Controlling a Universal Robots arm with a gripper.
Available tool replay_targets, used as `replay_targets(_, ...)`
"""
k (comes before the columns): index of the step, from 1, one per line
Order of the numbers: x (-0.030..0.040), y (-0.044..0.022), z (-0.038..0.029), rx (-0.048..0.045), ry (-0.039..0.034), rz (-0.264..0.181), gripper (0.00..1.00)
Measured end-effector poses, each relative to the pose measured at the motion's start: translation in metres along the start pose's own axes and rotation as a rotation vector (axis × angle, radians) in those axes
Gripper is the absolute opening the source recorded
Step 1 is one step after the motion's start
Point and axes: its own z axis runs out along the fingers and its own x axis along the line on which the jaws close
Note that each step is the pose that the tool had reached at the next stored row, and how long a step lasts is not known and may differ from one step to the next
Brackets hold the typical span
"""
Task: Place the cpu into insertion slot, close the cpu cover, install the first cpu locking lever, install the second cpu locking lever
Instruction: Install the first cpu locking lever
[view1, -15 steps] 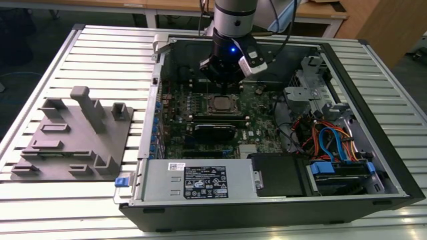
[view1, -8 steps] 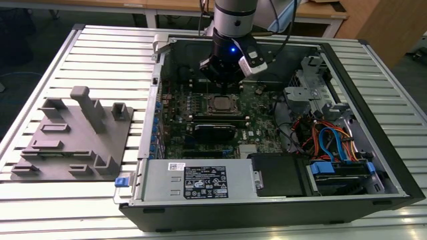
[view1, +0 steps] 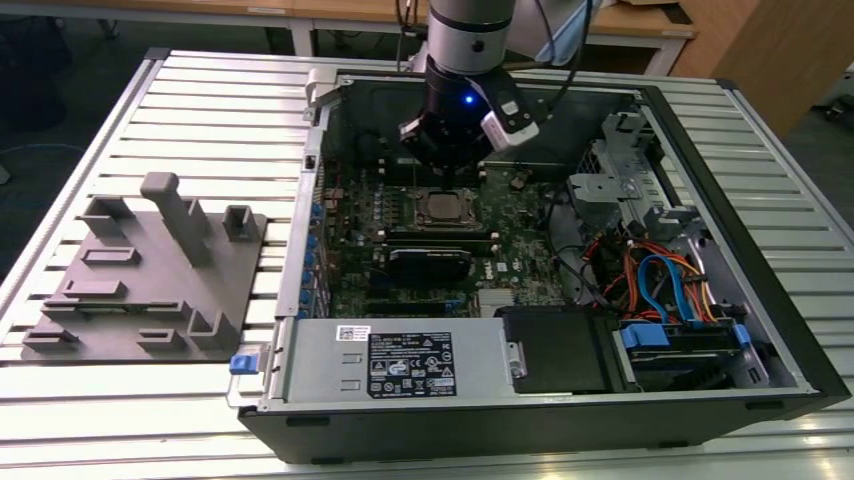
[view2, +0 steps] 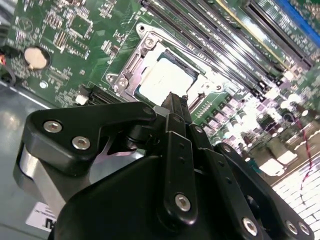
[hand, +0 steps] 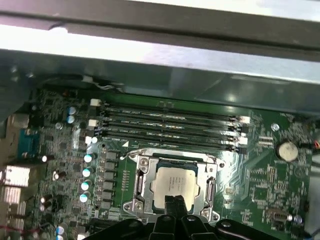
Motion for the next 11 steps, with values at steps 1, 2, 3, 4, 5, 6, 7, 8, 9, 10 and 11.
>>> replay_targets(1, 0.0, 0.0, 0.0, -0.0002, 0.0, -0.014, 0.1)
replay_targets(2, 0.0, 0.0, 0.0, -0.0002, 0.0, -0.024, 0.1)
replay_targets(3, 0.0001, 0.0, -0.0001, -0.0003, 0.0, -0.027, 0.1)
replay_targets(4, 0.0006, 0.0, -0.0003, -0.0002, 0.0001, -0.027, 0.1)
replay_targets(5, 0.0014, 0.0001, -0.0006, -0.0003, -0.0001, -0.027, 0.1)
replay_targets(6, 0.0028, 0.0003, -0.0007, -0.0004, -0.0006, -0.027, 0.1)
replay_targets(7, 0.0045, 0.0005, -0.0008, -0.0012, -0.0012, -0.026, 0.1)
replay_targets(8, 0.0061, 0.0007, -0.0008, -0.0033, -0.0018, -0.024, 0.1)
replay_targets(9, 0.0071, 0.0008, -0.0008, -0.0049, -0.0021, -0.019, 0.1)
replay_targets(10, 0.0078, 0.0009, -0.0008, -0.0057, -0.0023, -0.012, 0.1)
replay_targets(11, 0.0082, 0.001, -0.0008, -0.0062, -0.0024, -0.002, 0.1)
